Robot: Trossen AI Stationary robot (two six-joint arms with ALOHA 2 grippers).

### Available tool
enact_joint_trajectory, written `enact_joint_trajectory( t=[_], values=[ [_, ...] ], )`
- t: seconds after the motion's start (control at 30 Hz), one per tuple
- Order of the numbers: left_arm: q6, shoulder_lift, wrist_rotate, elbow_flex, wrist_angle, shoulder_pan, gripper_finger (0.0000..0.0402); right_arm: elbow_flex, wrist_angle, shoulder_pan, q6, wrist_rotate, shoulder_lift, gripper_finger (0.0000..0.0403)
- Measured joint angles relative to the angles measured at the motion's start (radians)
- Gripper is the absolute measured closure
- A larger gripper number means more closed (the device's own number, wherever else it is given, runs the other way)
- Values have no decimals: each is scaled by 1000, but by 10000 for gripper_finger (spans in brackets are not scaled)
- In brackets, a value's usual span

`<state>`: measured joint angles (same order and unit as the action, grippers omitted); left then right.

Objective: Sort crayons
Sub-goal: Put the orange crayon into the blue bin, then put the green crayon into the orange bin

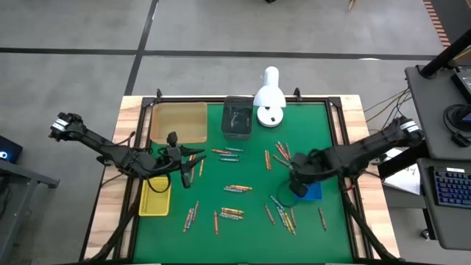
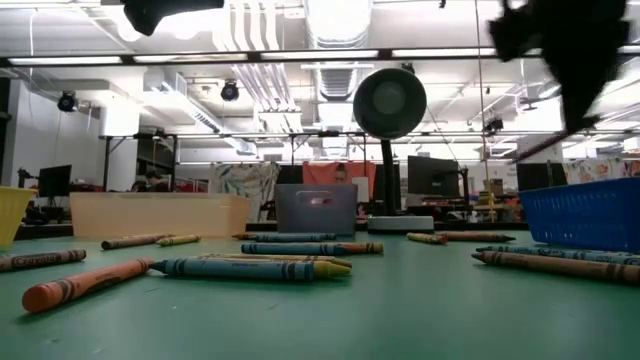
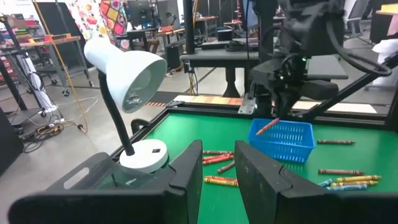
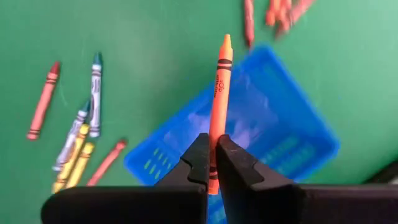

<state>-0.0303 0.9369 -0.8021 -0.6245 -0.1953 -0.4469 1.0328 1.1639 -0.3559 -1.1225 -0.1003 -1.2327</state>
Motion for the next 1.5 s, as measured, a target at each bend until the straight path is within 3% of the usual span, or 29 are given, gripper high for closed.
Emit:
enact_joint_trajectory(
  t=[0.2, 0.37, 0.8, 1.07, 1.33, 1.5],
  values=[
    [26, 29, 0, -20, -2, 0, 325, -103, 2, -123, -415, -25, 18, 391],
    [54, 60, 0, -47, -1, 1, 325, -134, 1, -159, -512, -48, -19, 391],
    [79, 138, 0, -85, 2, 3, 325, -137, -4, -159, -528, -59, -126, 374],
    [73, 137, -1, -85, 0, 4, 325, -137, -17, -159, -513, -65, -116, 318],
    [30, 136, -1, -85, 2, 4, 325, -136, -22, -158, -460, -73, -103, 312],
    [-44, 136, -1, -85, 13, 4, 325, -98, -25, -158, -400, -140, -80, 312]
  ],
)
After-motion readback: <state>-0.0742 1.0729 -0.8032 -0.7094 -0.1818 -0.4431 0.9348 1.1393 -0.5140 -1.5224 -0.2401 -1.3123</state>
